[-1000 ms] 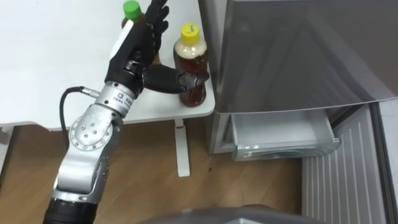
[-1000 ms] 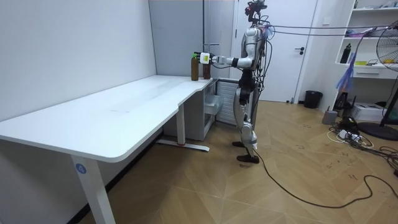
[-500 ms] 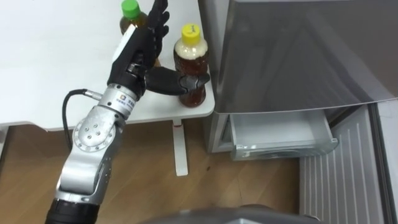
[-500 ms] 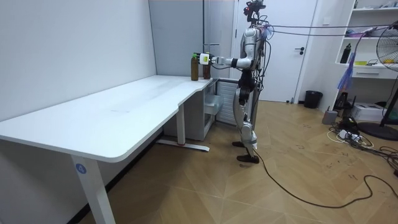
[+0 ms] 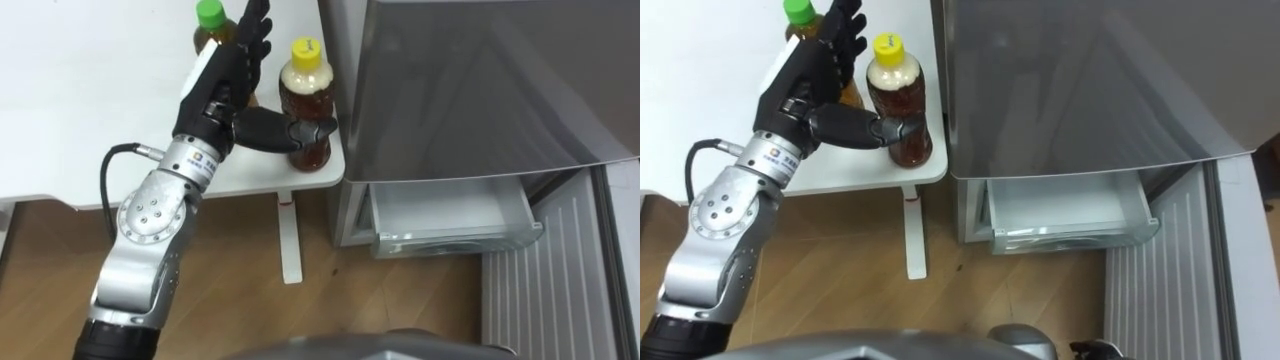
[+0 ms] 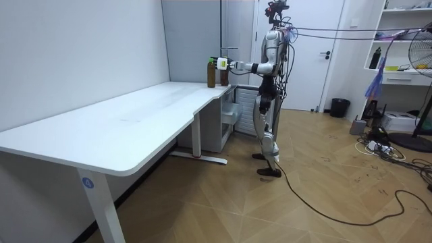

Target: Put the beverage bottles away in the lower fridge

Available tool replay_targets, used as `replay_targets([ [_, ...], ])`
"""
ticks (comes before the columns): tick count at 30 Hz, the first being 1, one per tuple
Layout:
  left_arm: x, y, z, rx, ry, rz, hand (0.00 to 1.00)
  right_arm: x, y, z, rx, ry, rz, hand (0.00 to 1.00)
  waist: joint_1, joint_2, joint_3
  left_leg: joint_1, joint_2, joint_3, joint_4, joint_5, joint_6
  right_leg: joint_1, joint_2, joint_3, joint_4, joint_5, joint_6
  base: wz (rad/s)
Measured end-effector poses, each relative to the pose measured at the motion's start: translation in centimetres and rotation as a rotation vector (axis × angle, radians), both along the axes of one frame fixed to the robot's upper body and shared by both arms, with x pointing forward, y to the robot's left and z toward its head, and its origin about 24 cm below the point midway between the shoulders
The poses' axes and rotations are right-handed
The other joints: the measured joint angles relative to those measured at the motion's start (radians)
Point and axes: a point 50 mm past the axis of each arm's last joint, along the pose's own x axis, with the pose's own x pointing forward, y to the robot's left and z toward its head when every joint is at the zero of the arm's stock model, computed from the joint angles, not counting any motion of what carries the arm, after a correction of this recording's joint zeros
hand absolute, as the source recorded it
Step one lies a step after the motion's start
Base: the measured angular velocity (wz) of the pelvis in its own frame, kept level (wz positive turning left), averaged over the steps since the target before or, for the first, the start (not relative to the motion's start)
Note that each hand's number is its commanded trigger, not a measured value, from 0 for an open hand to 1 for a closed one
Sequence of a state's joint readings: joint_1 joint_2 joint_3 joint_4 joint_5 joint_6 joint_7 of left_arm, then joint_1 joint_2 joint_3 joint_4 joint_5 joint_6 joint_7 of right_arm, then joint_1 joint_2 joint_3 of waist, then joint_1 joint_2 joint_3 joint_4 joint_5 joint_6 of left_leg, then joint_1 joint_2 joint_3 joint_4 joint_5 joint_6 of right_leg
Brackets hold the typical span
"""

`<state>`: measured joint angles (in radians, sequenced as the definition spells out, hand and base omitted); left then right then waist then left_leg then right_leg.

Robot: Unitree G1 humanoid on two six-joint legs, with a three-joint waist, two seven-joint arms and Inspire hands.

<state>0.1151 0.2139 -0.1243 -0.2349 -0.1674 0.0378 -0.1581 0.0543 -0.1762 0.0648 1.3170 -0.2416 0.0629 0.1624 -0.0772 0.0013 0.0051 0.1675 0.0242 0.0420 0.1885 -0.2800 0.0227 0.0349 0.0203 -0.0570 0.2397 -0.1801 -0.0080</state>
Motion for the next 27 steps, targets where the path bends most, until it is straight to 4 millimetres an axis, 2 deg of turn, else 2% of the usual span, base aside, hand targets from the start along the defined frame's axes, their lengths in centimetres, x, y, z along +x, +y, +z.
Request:
replay_targets([
  [16, -0.2, -0.6, -0.2, -0.036, 0.016, -0.068, 0.0, -0.1, 0.0, 0.0, -0.005, -0.001, -0.003, 0.0, -0.002, 0.001, -0.0002, 0.001, 0.0, 0.0, 0.0, 0.0, 0.0, 0.001, 0.0, 0.0, 0.0, 0.0, 0.0, 0.0],
  [21, -0.2, -0.6, -1.0, -0.031, 0.052, -0.088, 0.0, -0.1, 0.0, 0.0, -0.005, 0.001, 0.003, 0.0, -0.002, 0.004, 0.0014, -0.001, 0.0, 0.001, 0.0, 0.0, 0.0, -0.001, 0.0, 0.001, -0.001, 0.0, 0.0, 0.0],
  [22, -0.2, -0.6, -1.1, -0.03, 0.057, -0.098, 0.32, -0.1, 0.0, 0.0, -0.001, 0.002, 0.003, 0.0, -0.002, 0.004, 0.002, -0.001, 0.0, 0.002, 0.0, 0.0, 0.0, -0.002, 0.0, 0.001, -0.001, 0.0, 0.0, 0.0],
  [23, -0.2, -0.7, -1.1, -0.03, 0.057, -0.105, 0.57, -0.1, 0.0, 0.0, 0.004, 0.004, 0.003, 0.0, -0.002, 0.004, 0.002, -0.002, 0.0, 0.002, 0.0, 0.0, 0.0, -0.003, 0.0, 0.001, -0.002, 0.0, 0.0, 0.0],
  [24, -0.2, -0.7, -1.1, -0.03, 0.057, -0.108, 0.88, -0.1, 0.0, 0.0, 0.005, 0.004, 0.003, 0.0, -0.002, 0.004, 0.002, -0.002, 0.0, 0.002, 0.0, 0.0, 0.0, -0.003, 0.0, 0.001, -0.002, 0.0, 0.0, 0.0],
  [25, -0.2, -0.7, -1.1, -0.03, 0.058, -0.116, 1.0, -0.1, 0.0, 0.0, 0.012, 0.005, 0.004, 0.0, -0.002, 0.005, 0.002, -0.002, 0.0, 0.003, 0.0, 0.0, 0.0, -0.003, 0.0, 0.002, -0.002, 0.0, 0.0, 0.0],
  [27, -0.2, -0.8, -1.1, -0.03, 0.058, -0.127, 1.0, -0.1, 0.1, 0.0, 0.024, 0.009, 0.004, 0.0, -0.002, 0.005, 0.002, -0.003, 0.0, 0.004, 0.0, 0.0, 0.0, -0.003, 0.0, 0.002, -0.003, 0.0, 0.0, 0.0],
])
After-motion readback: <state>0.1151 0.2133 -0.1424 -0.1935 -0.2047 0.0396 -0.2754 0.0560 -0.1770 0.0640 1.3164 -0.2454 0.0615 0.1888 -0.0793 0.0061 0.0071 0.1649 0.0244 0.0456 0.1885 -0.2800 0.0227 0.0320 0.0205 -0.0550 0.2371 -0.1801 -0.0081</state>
